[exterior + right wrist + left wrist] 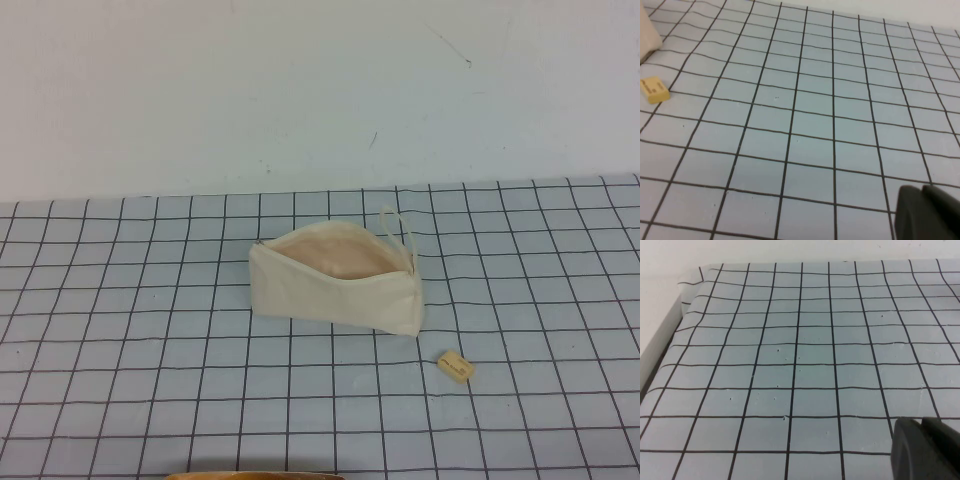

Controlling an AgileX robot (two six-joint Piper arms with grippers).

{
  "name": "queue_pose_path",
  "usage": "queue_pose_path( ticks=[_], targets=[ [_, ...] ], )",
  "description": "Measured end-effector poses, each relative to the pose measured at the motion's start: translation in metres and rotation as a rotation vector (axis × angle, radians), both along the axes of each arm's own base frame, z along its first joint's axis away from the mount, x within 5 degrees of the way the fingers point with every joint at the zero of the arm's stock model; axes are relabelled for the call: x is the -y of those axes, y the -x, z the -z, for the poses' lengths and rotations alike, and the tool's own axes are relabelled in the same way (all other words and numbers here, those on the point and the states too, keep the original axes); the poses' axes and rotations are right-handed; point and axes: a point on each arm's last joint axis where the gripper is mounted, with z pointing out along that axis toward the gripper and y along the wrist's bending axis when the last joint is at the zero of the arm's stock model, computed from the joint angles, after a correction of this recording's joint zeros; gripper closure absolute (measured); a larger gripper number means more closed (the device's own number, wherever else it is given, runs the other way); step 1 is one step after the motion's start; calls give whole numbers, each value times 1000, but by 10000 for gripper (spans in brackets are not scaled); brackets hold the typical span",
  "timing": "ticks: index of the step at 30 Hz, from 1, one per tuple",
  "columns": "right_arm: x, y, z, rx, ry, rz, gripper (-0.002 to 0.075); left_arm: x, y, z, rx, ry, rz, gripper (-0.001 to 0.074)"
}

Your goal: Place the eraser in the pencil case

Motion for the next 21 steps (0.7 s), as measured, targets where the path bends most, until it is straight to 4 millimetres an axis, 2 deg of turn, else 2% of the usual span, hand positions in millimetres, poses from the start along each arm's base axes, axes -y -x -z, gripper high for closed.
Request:
queue_pose_path(
  ticks=[16,21],
  targets=[
    [0,0,0,0,-12,-1,728,0,0,0,-2,1,0,736],
    [-4,0,0,-3,-99,-6,728,0,0,0,-2,1,0,736]
  ],
)
